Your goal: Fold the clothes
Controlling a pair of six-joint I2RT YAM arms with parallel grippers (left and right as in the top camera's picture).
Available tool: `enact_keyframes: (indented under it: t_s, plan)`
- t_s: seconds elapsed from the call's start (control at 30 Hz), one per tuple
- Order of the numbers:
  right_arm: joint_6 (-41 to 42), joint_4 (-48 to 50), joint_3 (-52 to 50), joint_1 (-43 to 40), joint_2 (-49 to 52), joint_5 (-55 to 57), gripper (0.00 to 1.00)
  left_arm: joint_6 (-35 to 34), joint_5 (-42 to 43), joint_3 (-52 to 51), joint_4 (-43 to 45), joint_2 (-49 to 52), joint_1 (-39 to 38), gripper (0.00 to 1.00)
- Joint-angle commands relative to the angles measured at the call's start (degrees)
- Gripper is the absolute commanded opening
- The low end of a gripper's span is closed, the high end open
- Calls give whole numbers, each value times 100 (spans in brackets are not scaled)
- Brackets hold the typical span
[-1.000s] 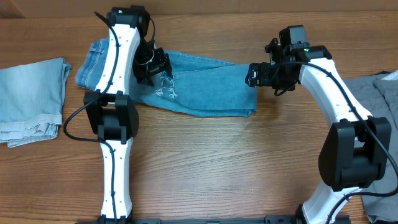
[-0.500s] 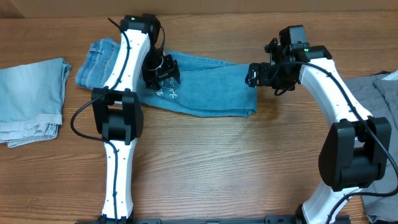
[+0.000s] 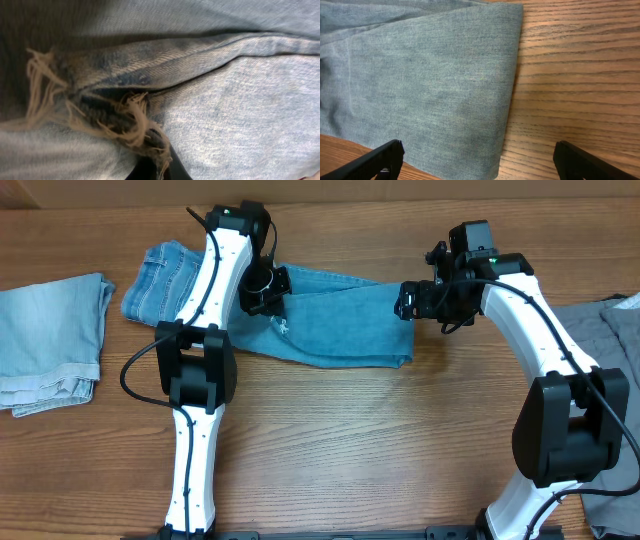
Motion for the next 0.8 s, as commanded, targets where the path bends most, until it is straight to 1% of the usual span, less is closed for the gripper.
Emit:
enact_keyframes:
  t_s: [0.0,0.13,0.2,0.3,0.33,0.37,0.43,0.5,0.53,0.57,0.6,0.63,0.67,0.77]
  plan:
    - [-22,13,24,-7,-92,24,100,422,57,240,212,-31,-37,4]
    - [-22,13,24,-7,-92,66,100,785,48,754,203,-31,-33,4]
    - [-22,13,24,-7,-92,66,100,846,28,1163,186,-31,-33,4]
    - [-20,13,24,-7,-92,66,100,839,-299,1521,188,-31,-33,4]
    - [-20,13,24,-7,-92,66,100,839,-376,1526,188,-31,-33,6]
    - [-20,15,24,-7,-92,66,100,839,-527,1519,155,-31,-33,9]
    - [-20,15,24,-7,-92,66,100,839,-752,1488,87,-31,-33,11]
    - [-20,13,24,-7,-92,66,100,839,-979,1482,-13,-31,-50,18]
    - [-20,13,24,-7,-92,66,100,839,-1045,1482,-31,-31,-55,25]
    - [-20,11,24,-7,-92,66,100,839,-1108,1482,-48,-31,-55,35]
    - [-20,11,22,-7,-92,66,100,835,-1134,1484,-59,-31,-52,41]
    - [-20,31,4,-7,-92,68,100,778,-1130,1491,-90,-33,-37,43]
    - [-13,111,-59,-9,-92,63,98,664,-1058,1491,-146,-33,-28,42]
    - [2,278,-271,-7,-90,37,93,645,-470,1488,-195,-33,-90,26]
